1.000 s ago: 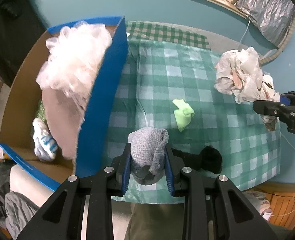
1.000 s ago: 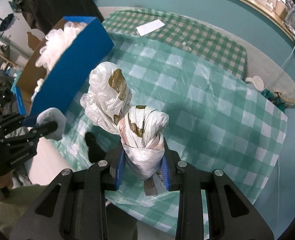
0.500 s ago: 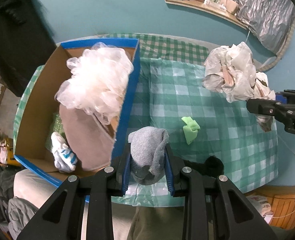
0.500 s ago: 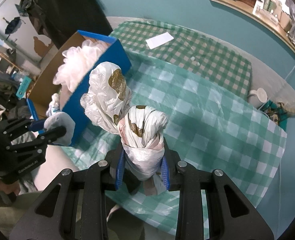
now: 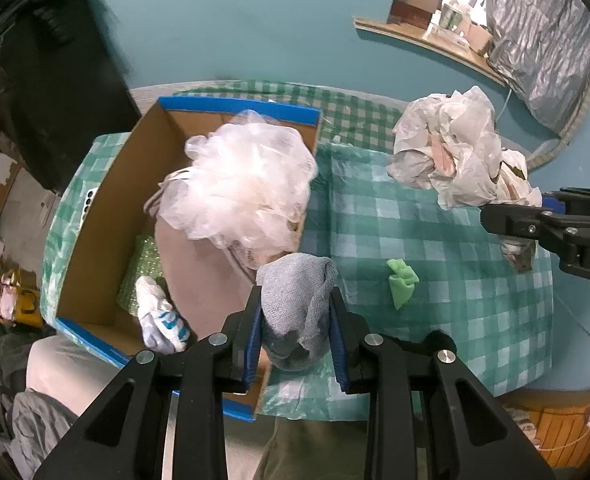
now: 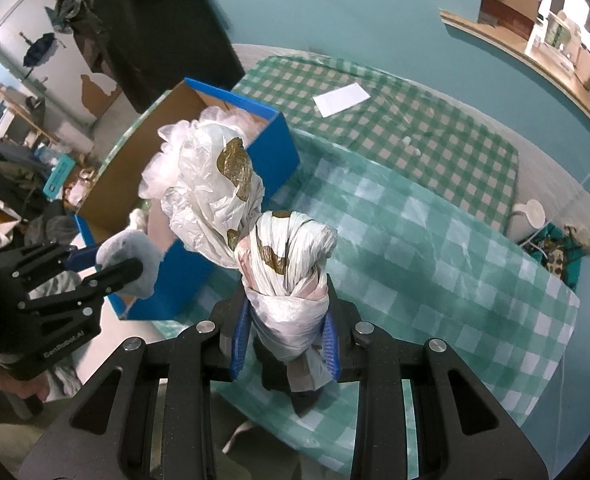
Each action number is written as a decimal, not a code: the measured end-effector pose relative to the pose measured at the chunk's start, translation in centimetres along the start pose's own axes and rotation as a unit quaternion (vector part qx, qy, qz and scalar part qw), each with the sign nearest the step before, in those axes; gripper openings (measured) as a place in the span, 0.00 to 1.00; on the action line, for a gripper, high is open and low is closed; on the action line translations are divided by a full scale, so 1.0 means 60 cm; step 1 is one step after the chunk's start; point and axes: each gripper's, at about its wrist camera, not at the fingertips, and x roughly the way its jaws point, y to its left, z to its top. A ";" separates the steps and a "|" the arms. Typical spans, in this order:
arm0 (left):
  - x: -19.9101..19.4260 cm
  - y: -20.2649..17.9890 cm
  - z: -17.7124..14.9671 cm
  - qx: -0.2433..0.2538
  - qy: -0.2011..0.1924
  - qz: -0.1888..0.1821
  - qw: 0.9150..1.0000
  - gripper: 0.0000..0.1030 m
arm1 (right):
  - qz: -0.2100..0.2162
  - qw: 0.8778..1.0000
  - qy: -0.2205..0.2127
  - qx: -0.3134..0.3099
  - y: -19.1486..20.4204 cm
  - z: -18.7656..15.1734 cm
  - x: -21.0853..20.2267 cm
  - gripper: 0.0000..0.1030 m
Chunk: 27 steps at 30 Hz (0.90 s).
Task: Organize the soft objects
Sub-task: 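Carry the brown-print bag with the right tool while the left tool carries the grey sock to the box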
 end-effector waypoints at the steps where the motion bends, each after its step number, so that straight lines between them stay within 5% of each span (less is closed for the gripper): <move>1: -0.001 0.003 0.001 -0.002 -0.001 0.000 1.000 0.29 | 0.001 1.000 0.000 -0.001 0.003 0.003 0.001 0.29; 27: -0.003 0.160 0.004 -0.074 -0.003 0.023 0.997 0.29 | 0.032 0.998 0.017 -0.059 0.144 0.089 0.072 0.29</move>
